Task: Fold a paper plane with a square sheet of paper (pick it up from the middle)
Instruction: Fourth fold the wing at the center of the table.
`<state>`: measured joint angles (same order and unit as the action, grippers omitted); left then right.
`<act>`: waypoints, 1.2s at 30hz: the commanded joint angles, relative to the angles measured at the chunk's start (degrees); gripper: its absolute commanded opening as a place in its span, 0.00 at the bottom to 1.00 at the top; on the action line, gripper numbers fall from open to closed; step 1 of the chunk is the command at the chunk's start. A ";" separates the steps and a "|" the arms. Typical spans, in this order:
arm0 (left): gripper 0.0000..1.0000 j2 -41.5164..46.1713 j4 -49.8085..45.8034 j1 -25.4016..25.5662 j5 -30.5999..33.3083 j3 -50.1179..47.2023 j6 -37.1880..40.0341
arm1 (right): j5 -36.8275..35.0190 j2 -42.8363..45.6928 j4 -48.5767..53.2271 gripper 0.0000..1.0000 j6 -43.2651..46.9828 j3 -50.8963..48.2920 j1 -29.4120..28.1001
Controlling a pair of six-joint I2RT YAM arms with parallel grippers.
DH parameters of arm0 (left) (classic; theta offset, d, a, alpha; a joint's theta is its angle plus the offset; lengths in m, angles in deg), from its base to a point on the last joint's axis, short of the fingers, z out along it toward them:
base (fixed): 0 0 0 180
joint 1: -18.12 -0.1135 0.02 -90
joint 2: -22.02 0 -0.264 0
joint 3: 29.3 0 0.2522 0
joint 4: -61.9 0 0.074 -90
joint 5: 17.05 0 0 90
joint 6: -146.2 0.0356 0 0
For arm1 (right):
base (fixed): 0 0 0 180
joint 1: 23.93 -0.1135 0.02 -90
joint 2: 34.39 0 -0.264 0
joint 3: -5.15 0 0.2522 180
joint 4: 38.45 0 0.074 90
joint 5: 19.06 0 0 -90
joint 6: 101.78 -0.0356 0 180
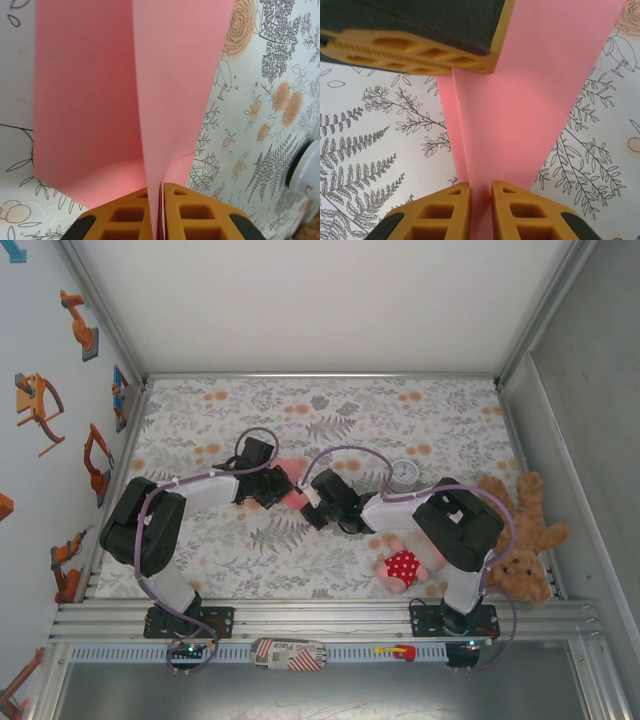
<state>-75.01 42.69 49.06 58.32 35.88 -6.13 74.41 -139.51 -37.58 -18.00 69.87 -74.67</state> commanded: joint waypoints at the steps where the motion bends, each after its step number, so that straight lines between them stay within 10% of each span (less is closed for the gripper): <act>1: 0.12 1.40 -2.52 -1.19 -0.40 0.79 0.69 | -1.18 -0.78 -1.05 0.16 1.77 -0.77 -0.33; 36: 0.07 1.23 -4.02 -1.94 -1.92 1.49 1.05 | 1.11 -3.41 -1.00 0.26 2.28 4.50 -0.59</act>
<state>-74.81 40.46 47.23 57.03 35.90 -5.82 75.63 -142.18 -37.75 -16.36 72.82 -74.78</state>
